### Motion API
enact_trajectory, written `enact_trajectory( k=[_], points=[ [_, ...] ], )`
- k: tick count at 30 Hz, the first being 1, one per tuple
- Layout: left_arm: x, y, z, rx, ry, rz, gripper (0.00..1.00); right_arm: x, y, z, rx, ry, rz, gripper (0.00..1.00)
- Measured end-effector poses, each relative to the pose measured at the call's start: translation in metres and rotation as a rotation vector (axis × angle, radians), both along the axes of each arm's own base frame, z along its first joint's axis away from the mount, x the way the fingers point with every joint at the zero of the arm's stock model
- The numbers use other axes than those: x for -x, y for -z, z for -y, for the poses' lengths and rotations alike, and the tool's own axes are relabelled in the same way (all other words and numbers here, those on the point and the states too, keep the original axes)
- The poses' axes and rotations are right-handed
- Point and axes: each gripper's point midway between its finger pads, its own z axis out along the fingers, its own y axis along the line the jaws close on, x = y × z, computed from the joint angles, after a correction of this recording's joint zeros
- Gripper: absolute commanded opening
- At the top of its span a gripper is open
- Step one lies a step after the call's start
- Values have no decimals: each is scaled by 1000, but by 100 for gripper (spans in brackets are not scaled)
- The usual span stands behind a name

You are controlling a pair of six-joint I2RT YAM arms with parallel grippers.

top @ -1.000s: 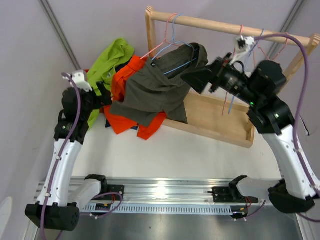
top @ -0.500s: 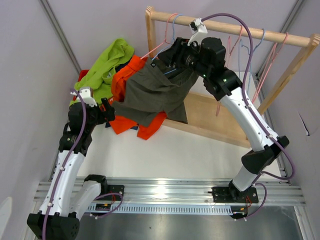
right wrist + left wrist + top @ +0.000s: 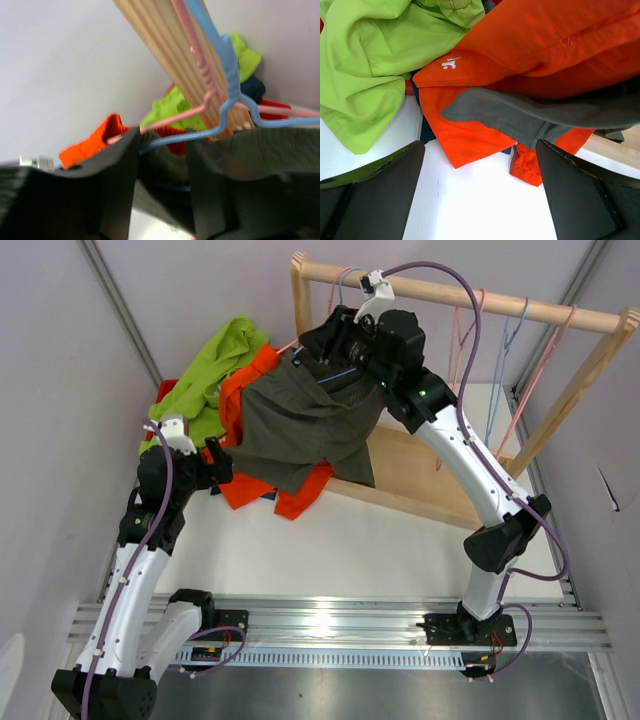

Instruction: Remove the shorts from the hanger

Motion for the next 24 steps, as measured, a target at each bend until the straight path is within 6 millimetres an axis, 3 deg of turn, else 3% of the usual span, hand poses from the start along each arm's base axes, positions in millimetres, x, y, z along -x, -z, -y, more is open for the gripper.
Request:
enact_trajectory(
  k=[4, 10, 24],
  points=[
    [0, 0, 1, 0, 2, 0, 99, -2, 3, -5, -7, 1, -13, 26],
    [0, 0, 1, 0, 4, 1, 99, -1, 11, -4, -4, 24, -38, 13],
    [0, 0, 4, -3, 15, 0, 99, 52, -1, 58, 4, 108, -37, 0]
  ],
)
